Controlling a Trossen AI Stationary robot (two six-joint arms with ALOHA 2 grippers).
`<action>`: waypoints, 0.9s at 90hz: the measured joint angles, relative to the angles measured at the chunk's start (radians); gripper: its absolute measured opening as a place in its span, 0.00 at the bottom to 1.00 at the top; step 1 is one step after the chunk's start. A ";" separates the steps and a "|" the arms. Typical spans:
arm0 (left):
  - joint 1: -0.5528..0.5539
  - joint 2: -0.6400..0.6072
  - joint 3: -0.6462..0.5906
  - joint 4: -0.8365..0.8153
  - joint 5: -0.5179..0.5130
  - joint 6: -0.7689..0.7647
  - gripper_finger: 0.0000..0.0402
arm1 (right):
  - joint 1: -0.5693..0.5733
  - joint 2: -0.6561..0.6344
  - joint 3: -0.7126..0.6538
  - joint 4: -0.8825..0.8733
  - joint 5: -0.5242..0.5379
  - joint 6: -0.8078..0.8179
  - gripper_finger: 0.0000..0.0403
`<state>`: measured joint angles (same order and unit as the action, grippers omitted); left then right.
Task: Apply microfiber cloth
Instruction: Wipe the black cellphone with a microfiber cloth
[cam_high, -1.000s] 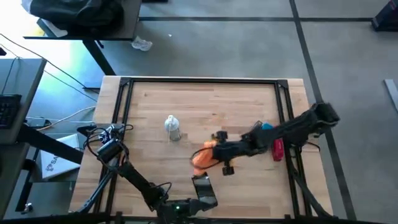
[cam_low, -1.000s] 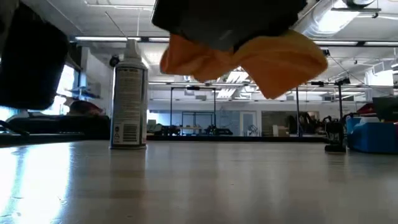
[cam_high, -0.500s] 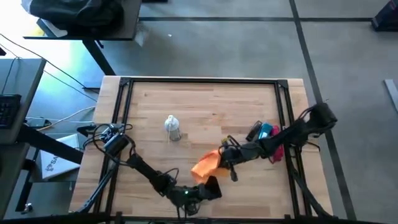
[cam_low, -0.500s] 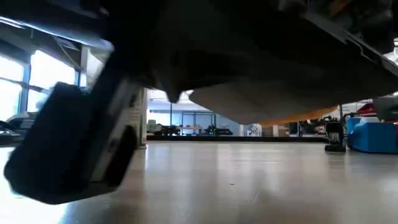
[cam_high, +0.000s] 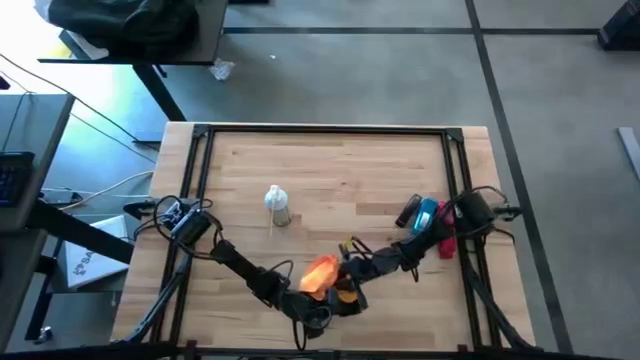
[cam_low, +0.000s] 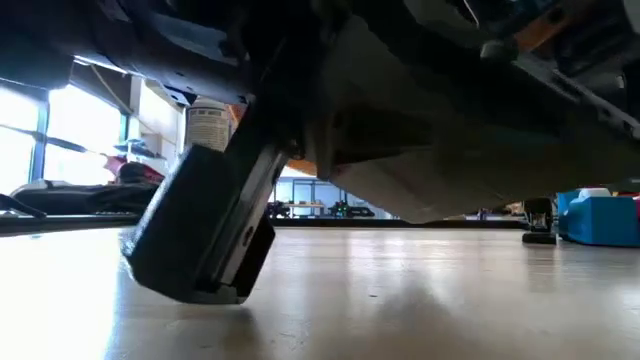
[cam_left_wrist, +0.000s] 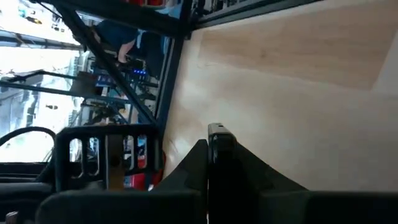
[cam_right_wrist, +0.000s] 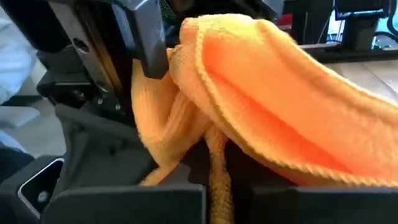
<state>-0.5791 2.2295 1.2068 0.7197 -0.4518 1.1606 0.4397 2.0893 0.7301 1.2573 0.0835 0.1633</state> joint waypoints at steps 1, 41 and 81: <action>0.000 0.000 0.000 0.000 -0.001 0.000 0.04 | 0.000 0.000 0.000 0.001 0.005 -0.002 0.00; -0.053 0.002 -0.002 0.042 -0.058 0.233 0.04 | -0.076 -0.050 -0.107 0.002 0.112 -0.033 0.00; -0.100 -0.005 0.002 0.101 -0.073 0.276 0.04 | 0.080 -0.179 -0.008 -0.270 0.174 -0.014 0.00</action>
<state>-0.6792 2.2242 1.2087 0.8203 -0.5247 1.4364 0.5199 1.9106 0.7224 0.9873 0.2572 0.1489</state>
